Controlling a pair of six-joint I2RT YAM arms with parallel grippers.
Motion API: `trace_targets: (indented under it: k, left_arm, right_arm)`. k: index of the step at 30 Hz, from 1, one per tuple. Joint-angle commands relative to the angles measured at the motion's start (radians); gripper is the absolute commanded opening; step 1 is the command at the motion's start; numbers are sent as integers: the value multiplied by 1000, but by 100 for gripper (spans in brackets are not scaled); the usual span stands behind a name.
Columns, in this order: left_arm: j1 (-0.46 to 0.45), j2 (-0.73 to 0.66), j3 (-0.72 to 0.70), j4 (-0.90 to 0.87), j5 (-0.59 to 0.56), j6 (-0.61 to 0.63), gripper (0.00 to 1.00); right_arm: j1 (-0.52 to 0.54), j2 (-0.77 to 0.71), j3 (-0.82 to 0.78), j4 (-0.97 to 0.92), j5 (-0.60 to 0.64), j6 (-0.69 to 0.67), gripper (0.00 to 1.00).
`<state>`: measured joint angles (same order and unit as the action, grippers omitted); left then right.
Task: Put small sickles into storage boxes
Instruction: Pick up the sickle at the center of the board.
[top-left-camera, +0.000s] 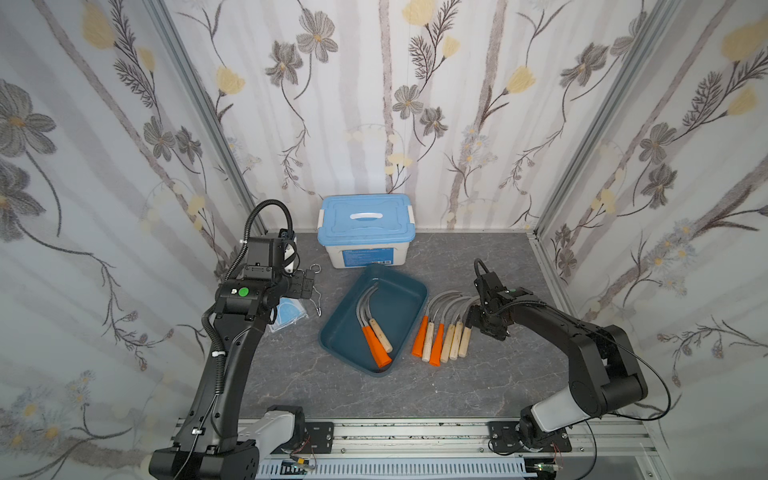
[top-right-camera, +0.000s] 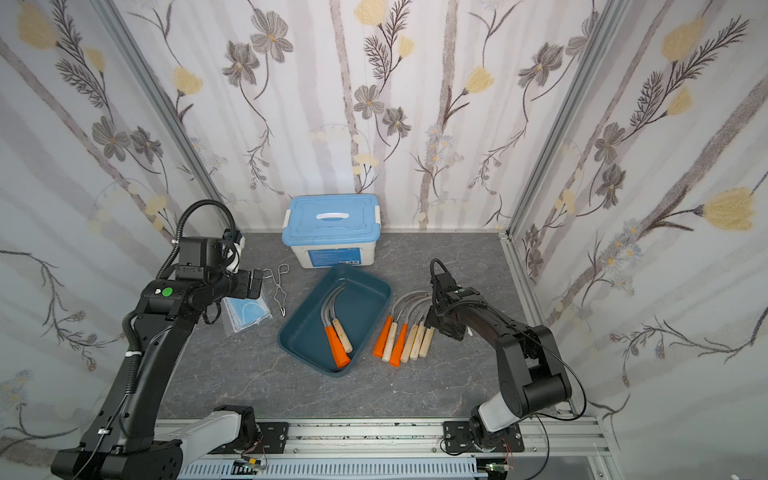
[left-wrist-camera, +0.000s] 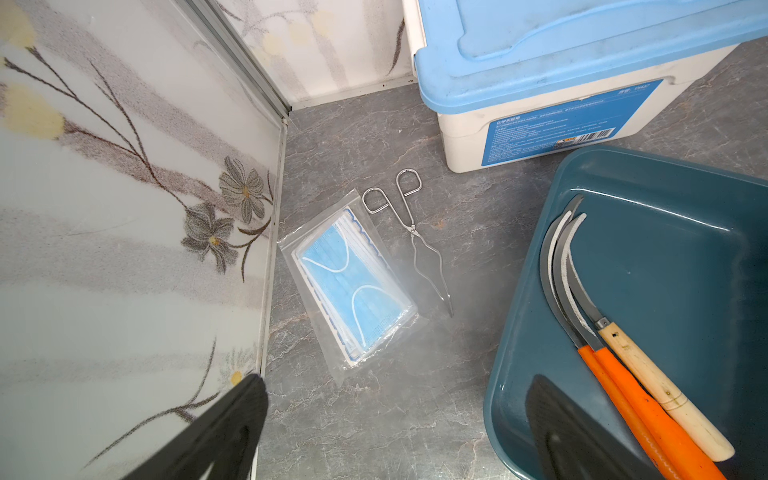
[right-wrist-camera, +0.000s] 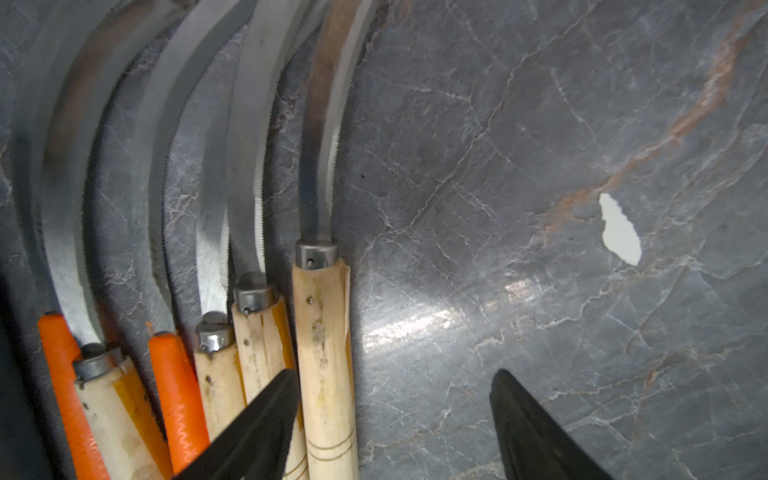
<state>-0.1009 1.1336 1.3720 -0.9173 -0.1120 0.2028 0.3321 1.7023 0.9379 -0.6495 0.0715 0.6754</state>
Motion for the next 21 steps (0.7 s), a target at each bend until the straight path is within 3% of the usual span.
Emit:
trace_targets:
  k: [1, 11, 21]
  left_arm:
    - [1, -4, -6, 11, -7, 4, 100]
    - [1, -6, -8, 20, -14, 4, 100]
    - [3, -19, -17, 19, -18, 6, 100]
  right_arm:
    - [0, 13, 16, 23, -3, -11, 75]
    - [-1, 48, 28, 20, -3, -40, 64]
    - [0, 60, 63, 16, -12, -47, 64]
